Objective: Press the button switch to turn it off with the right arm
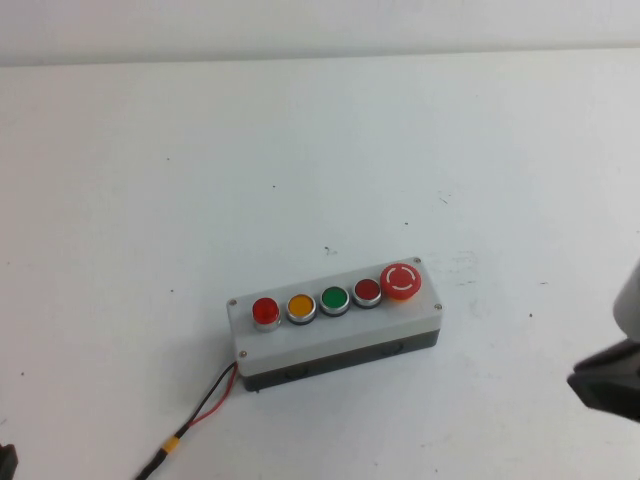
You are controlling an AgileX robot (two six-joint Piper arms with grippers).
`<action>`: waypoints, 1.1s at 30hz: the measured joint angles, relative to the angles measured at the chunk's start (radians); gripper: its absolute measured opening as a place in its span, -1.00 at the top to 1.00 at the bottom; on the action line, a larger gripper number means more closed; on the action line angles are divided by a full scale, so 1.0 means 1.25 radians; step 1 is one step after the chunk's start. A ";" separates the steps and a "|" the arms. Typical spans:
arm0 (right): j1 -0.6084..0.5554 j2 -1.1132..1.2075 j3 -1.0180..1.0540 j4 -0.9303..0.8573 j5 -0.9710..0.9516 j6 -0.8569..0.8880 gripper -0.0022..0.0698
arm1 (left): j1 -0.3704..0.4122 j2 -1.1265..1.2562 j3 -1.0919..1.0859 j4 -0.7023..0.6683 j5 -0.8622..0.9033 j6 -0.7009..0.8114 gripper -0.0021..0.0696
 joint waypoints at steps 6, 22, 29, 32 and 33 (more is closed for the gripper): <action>0.000 -0.065 0.151 -0.067 -0.080 0.109 0.98 | 0.000 0.000 0.000 0.000 0.000 0.000 0.95; -0.462 -0.421 0.785 -0.170 -0.949 0.162 0.98 | 0.000 0.000 0.000 0.000 0.000 0.000 0.95; -0.570 -0.633 0.879 -0.171 -0.970 0.172 0.98 | 0.000 0.000 0.000 0.000 0.000 0.000 0.95; -0.574 -0.704 0.879 -0.171 -0.926 0.183 0.98 | 0.000 0.000 0.000 0.000 0.000 0.000 0.95; -0.574 -0.728 0.879 -0.171 -0.910 0.182 0.98 | 0.000 0.000 0.000 0.000 0.000 0.000 0.95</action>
